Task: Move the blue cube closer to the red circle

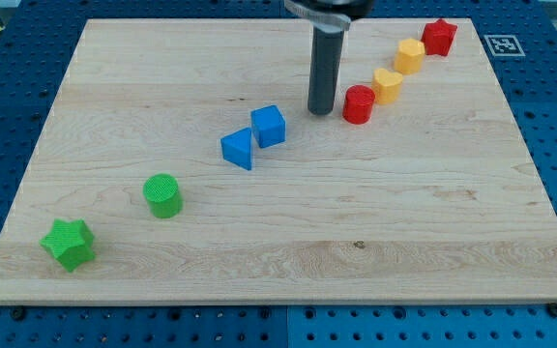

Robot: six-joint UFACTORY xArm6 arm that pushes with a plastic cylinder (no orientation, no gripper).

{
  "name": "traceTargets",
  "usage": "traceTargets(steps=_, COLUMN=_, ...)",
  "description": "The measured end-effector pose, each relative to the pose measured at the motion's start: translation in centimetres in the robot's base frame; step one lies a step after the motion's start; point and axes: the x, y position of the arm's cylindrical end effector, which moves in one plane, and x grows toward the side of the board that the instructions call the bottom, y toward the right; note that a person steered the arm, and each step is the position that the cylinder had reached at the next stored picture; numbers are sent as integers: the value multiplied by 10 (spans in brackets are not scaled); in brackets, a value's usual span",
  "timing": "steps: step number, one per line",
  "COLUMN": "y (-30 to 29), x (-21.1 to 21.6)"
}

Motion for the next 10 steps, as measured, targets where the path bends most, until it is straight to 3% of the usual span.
traceTargets(steps=2, y=-81, x=-29)
traceTargets(steps=4, y=-161, x=-3)
traceTargets(steps=7, y=-156, x=25)
traceTargets(steps=10, y=-99, x=28)
